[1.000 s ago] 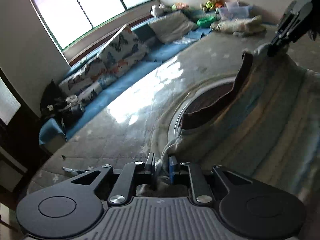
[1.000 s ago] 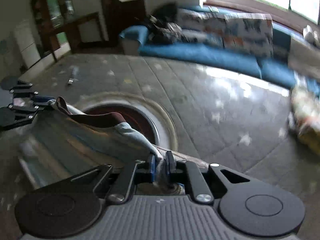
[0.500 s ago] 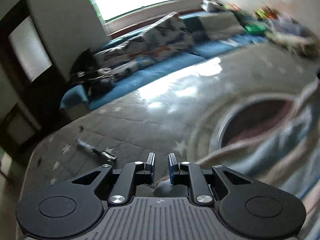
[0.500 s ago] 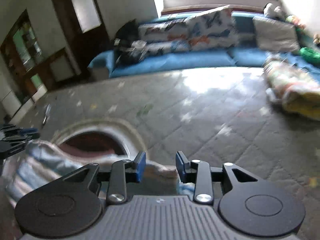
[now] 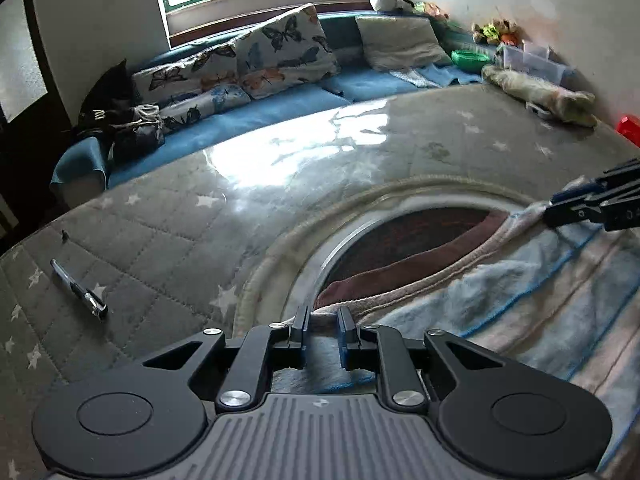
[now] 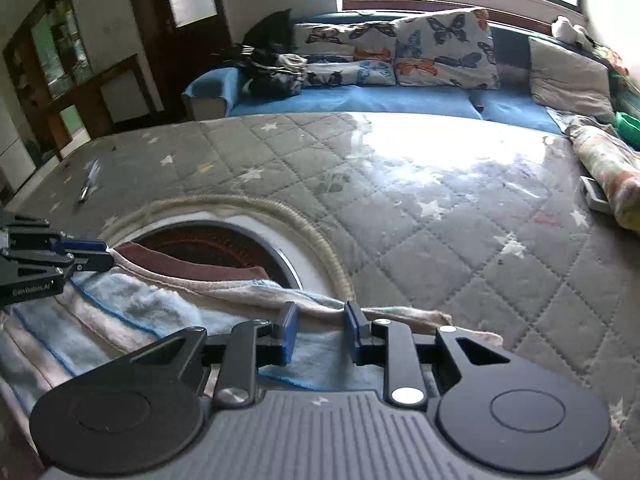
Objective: Fold clothes
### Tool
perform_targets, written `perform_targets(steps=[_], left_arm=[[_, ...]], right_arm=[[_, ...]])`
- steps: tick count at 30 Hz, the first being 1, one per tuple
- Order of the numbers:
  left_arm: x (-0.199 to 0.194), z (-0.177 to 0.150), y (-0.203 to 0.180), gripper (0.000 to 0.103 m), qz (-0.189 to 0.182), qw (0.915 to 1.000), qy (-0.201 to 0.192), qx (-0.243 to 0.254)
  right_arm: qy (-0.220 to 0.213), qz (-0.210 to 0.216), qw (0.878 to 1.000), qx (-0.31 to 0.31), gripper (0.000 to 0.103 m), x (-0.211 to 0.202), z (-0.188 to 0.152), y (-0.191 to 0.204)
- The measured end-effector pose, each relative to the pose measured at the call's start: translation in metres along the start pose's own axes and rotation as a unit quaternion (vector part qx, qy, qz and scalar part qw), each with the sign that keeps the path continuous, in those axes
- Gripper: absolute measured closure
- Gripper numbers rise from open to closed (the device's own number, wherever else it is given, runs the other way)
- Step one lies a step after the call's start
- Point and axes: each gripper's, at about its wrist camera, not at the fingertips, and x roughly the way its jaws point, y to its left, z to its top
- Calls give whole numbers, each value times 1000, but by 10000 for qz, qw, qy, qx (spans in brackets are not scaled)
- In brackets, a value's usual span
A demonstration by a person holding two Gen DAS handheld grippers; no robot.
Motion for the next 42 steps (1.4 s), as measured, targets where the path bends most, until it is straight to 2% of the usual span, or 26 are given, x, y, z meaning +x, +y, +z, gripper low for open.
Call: perform_targets(steps=[3,6,8,17,22,25,32,38,42], left_arm=[[0,0,0,86,7,10000,-37,-83],[-1,-3,0,82,4,9999,-74,-74],[-1,-5,0,82,12,9999,-89,-100],[-17,-9,3,78,133,9992,-228,-304],[-35,-24,2,70,97,9990,-289,-331],[-37,-35,4,69,197,9989,-203,-375],[-53,-51,4,69,382,9979,-338,-402],[-65,-73,14,69,687,9957,-369,-505],[-77,-90,18,70,783,9936,-447,-686]], right_arm=[[-92,-5,10000,-31,77,-5,3,10],[-80,474,9985,-266,77,-4,2,32],[7,637,9970,-432,77,7,-1,48],[32,597,9941,-906,77,21,-8,93],[153,751,9887,-1286,76,24,-19,117],[139,872,9859,-1419,76,18,-23,128],[214,1218,9761,-1788,76,5,-38,156],[236,1454,9686,-2005,76,-4,-54,176],[215,1548,9651,-2102,76,-18,-67,176]])
